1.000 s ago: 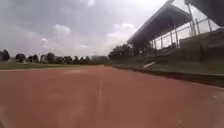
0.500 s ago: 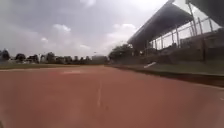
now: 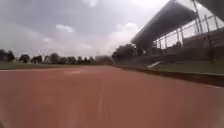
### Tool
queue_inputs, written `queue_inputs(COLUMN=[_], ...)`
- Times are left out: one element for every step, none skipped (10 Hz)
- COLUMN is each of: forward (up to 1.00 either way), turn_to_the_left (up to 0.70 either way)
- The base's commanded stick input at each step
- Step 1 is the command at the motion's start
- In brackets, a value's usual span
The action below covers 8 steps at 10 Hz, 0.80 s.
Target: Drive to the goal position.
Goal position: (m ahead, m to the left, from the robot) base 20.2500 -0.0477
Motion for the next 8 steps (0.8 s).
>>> queue_inputs(forward=[0.45,0.45,0.45,0.45,0.45,0.45,0.45,0.45], turn_to_the_left=[0.27,0.2,0.07,0.01,0.0,0.0,0.0,0.0])
